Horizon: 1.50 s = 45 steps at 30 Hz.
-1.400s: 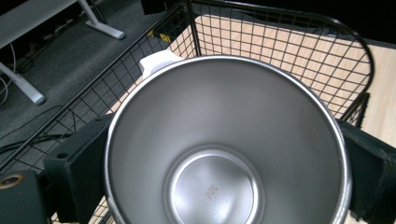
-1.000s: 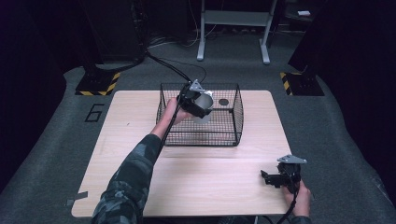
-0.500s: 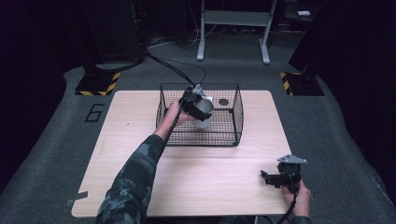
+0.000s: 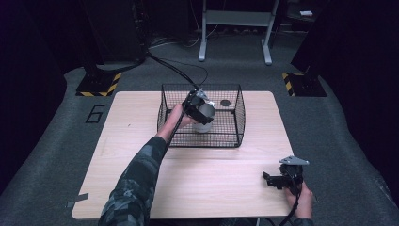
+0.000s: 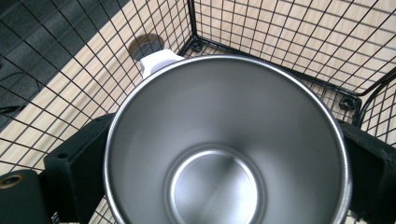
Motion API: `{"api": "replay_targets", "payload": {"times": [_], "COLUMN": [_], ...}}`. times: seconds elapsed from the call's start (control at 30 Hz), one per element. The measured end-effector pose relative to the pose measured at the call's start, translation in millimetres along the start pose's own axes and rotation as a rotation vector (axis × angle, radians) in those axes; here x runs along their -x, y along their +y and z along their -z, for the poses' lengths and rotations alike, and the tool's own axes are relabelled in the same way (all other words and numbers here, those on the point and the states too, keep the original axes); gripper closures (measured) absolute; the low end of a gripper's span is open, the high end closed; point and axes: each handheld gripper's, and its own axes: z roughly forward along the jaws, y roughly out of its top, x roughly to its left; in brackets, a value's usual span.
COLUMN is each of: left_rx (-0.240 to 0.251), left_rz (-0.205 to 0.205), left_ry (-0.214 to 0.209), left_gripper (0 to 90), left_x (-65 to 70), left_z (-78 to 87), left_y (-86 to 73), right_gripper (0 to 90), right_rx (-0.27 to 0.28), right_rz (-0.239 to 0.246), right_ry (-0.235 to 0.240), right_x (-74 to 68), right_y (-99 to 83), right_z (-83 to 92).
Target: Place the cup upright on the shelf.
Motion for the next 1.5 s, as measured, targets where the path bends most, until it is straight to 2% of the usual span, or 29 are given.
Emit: {"api": "replay_targets", "payload": {"times": [0.17, 0.27, 0.43, 0.67, 1.1, 1.23, 1.5], "left_rx": [-0.021, -0.026, -0.036, -0.066, -0.073, -0.079, -0.075], "left_rz": [-0.004, 0.010, 0.000, 0.018, 0.021, 0.014, 0.023], "left_ry": [-0.001, -0.012, -0.016, -0.034, -0.022, -0.022, -0.028], "left_gripper": [6.0, 6.0, 5.9, 5.5, 5.2, 5.2, 4.5], "left_x": [-1.8, -2.0, -0.8, -3.5, -2.7, -2.7, -2.2], "left_z": [-3.7, -6.0, -7.3, -5.7, -3.8, -3.0, -2.2], "left_y": [-1.7, -3.1, -2.9, -5.4, -7.6, -7.4, -7.7], "right_gripper": [0.0, 0.0, 0.0, 0.0, 0.0, 0.0, 0.0], "right_rx": [-0.001, -0.002, -0.002, -0.003, -0.001, -0.001, -0.002], "right_rz": [-0.004, 0.004, 0.005, 0.001, 0.004, 0.004, 0.004], "right_ry": [0.000, 0.000, 0.000, 0.000, 0.000, 0.000, 0.000], "right_x": [-0.3, 0.3, 0.3, 0.0, 0.2, 0.2, 0.3], "right_y": [0.0, -0.1, -0.1, -0.1, -0.1, -0.1, -0.1], "right_z": [0.1, 0.1, 0.1, 0.2, 0.1, 0.1, 0.1]}}
